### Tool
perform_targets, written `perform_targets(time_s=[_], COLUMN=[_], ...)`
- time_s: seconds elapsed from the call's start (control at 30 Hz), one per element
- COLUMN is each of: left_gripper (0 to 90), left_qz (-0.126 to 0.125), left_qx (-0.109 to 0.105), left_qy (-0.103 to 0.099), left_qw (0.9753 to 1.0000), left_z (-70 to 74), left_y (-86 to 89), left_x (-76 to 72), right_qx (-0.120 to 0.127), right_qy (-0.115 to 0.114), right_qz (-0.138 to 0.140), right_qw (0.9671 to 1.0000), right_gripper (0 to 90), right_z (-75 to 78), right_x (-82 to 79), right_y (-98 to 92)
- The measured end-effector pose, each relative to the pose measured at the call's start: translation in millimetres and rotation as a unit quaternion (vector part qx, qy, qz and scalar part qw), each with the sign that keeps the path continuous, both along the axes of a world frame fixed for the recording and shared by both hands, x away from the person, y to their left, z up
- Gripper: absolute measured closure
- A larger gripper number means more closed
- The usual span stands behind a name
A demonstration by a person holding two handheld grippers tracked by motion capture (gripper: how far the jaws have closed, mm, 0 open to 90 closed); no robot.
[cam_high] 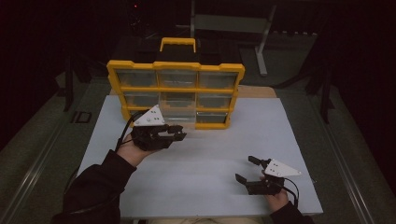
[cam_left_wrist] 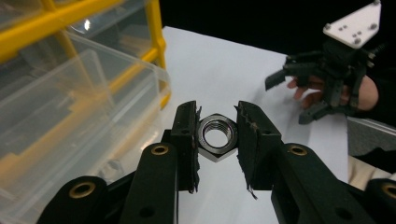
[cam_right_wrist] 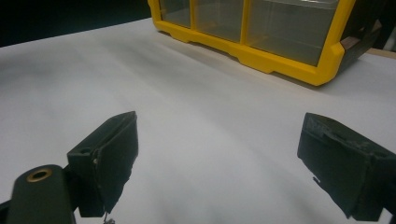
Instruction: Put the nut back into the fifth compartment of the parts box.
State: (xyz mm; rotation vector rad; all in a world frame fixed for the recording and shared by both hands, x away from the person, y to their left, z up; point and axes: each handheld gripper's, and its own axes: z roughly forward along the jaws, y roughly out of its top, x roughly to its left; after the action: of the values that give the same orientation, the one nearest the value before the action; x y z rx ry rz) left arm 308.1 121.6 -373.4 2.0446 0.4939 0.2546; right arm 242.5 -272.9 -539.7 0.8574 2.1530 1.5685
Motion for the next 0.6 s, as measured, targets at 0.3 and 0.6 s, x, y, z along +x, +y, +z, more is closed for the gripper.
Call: perform_targets(time_s=[0.3,0.6], left_gripper=[68.6,68.6], left_qz=[0.021,0.06], left_qx=[-0.01,-0.03], left_qy=[-0.028,-0.044], left_qw=[0.9994,0.9968], left_z=[27.1,46.9], left_y=[3.2,11.1], left_x=[9.3,24.8], right_qx=[-0.001,-0.002], right_qy=[0.0,0.001], right_qz=[0.001,0.0], right_qw=[1.0,1.0], right_gripper=[12.5,12.5], right_z=[0.0,-0.3], right_x=[0.0,-0.1], right_y=[-0.1,0.4])
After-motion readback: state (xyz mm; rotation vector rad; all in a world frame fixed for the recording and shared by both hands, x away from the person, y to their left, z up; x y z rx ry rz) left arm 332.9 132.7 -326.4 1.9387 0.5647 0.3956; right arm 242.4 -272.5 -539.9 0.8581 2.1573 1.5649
